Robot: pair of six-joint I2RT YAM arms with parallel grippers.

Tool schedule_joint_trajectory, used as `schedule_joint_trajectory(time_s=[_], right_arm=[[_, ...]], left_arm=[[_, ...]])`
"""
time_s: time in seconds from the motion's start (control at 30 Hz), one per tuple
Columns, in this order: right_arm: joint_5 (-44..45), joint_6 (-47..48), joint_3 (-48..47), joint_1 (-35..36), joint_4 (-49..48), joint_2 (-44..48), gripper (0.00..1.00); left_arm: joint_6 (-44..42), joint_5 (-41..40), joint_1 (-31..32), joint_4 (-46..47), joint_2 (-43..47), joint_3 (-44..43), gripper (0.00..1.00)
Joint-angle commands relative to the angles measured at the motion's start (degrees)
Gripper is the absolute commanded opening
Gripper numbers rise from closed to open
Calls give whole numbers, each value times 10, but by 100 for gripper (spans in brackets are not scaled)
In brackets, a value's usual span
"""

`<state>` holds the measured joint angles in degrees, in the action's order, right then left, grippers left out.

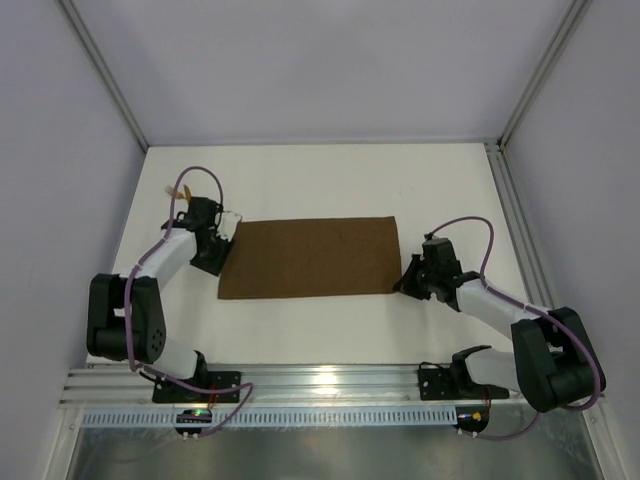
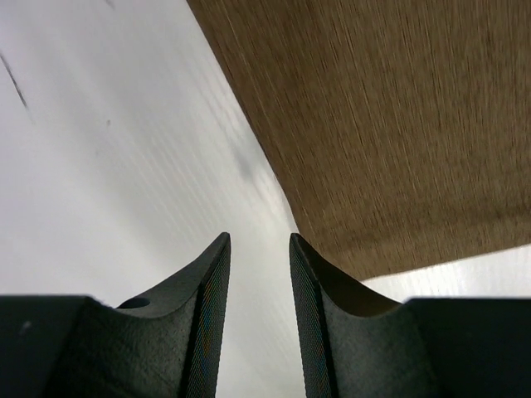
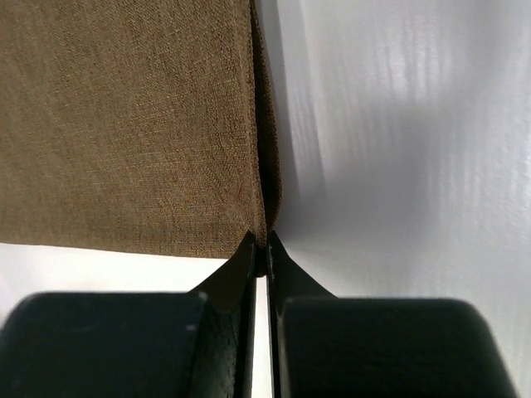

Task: Fold the napkin into a case and place the utensils inside
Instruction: Pick up the rectangle-folded napkin from the center of the board.

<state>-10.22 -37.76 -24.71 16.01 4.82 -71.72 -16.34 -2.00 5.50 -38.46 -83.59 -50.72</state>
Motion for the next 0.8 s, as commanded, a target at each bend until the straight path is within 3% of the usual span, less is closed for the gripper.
schedule_joint_trajectory(time_s=[0.0,0.27,0.47,0.77], right_arm=[[53,35,-19,1,61,31,3],[82,80,-37,-14,123,65,3],[127,136,-129,-2,186,24,3],[192,160,-371,198,242,-199,3]], left_arm=[[22,44,-1,10,-46,-58,37],[45,52,28,16,-133,-115,37],[51,69,32,22,-160,-113,36],[54,96,35,21,-172,-103,28]])
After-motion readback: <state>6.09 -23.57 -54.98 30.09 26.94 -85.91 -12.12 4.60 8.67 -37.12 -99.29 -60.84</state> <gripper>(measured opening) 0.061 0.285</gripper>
